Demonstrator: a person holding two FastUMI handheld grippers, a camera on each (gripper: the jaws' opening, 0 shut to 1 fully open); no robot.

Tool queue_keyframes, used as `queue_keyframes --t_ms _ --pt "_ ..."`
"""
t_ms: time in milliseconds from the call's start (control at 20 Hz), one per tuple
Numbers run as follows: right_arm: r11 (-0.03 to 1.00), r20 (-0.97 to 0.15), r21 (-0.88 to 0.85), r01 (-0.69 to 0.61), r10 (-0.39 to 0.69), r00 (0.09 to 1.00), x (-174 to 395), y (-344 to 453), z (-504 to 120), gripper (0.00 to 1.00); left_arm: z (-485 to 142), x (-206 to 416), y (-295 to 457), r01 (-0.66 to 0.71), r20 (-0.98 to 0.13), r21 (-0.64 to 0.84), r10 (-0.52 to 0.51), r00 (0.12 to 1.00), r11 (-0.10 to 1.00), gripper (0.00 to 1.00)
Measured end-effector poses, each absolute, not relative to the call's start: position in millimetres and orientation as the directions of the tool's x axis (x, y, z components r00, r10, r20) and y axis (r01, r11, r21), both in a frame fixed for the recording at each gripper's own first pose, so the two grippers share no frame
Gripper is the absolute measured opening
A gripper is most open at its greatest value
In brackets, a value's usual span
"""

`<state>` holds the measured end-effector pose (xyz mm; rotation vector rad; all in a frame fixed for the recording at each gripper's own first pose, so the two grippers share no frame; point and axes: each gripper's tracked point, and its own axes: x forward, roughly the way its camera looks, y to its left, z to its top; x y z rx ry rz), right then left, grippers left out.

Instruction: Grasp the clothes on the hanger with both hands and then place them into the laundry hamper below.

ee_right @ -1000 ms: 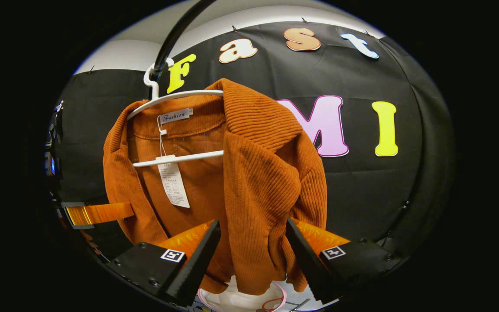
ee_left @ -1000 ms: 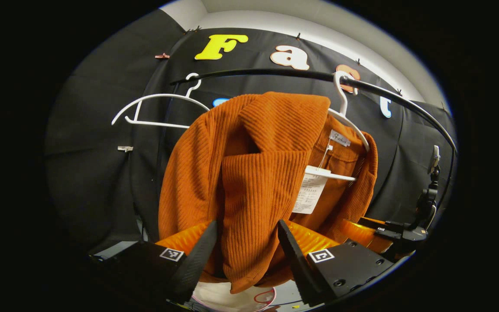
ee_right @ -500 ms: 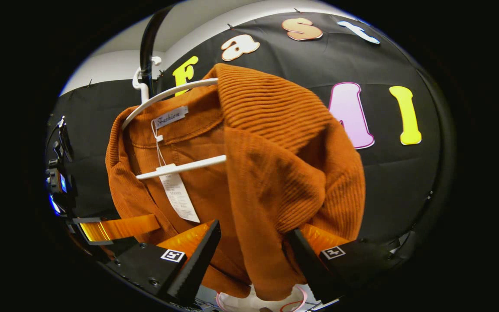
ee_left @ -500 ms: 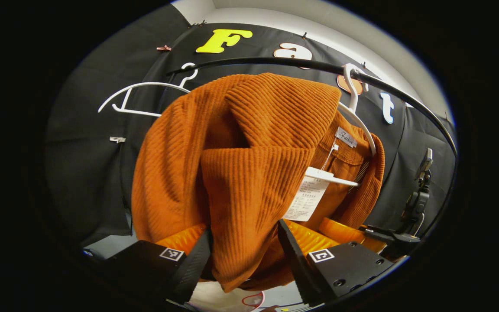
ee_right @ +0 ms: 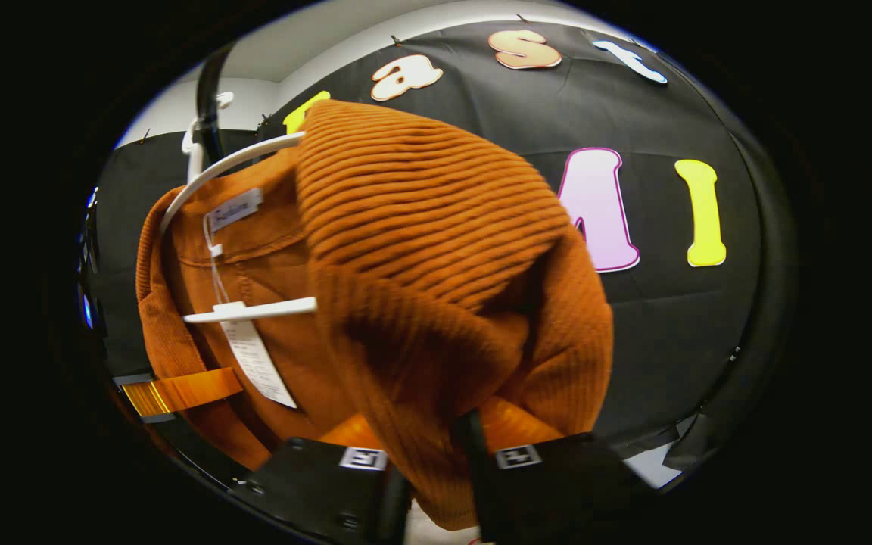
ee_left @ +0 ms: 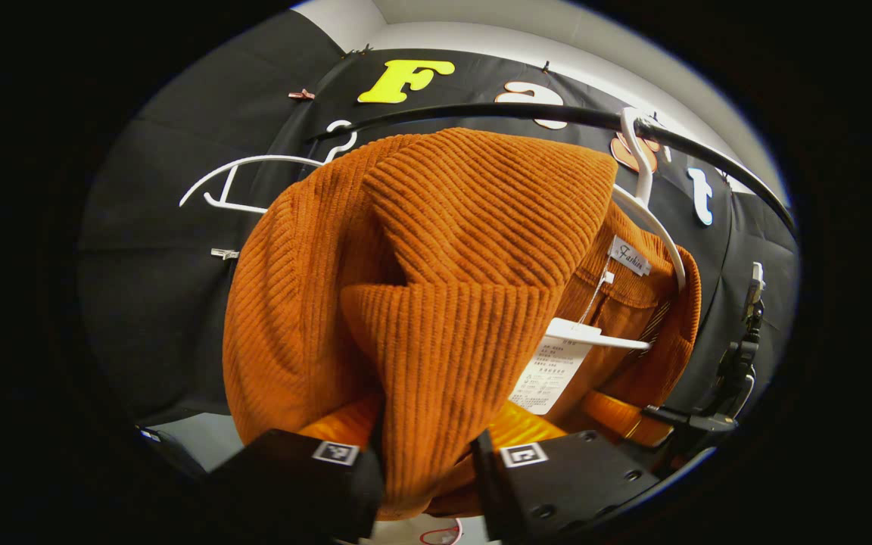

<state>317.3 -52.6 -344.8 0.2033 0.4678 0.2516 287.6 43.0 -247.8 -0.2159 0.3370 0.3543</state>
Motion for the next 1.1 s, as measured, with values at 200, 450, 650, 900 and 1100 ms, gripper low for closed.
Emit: queue_keyframes --t_ms 200,450,650,900,1100 --pt "0.951 -0.397 0.210 -0.226 0.294 0.869 318.7 -75.1 -335.8 0.20 -229.3 272.6 69.1 -0.463 -0.314 -0.122 0.408 0.857 0.878 0.11" --pt "0.948 -0.348 0.211 -0.238 0.300 0.888 313.3 -106.8 -314.3 0.19 -206.6 238.8 91.8 -0.550 -0.273 -0.063 0.516 0.812 0.832 0.12" --pt "0.958 -0.301 0.241 -0.152 0.223 0.927 322.8 -143.1 -292.4 0.19 -172.8 220.1 102.9 -0.588 -0.178 0.051 0.587 0.790 0.807 0.11" --pt "0.968 -0.204 0.232 -0.098 0.147 0.968 338.7 -169.8 -247.7 0.19 -128.7 211.5 119.0 -0.621 -0.072 0.182 0.640 0.765 0.762 0.11" --pt "0.958 -0.115 0.275 -0.083 0.118 0.986 355.1 -179.6 -215.3 0.19 -85.2 213.2 133.7 -0.621 0.025 0.180 0.627 0.778 0.763 0.11"
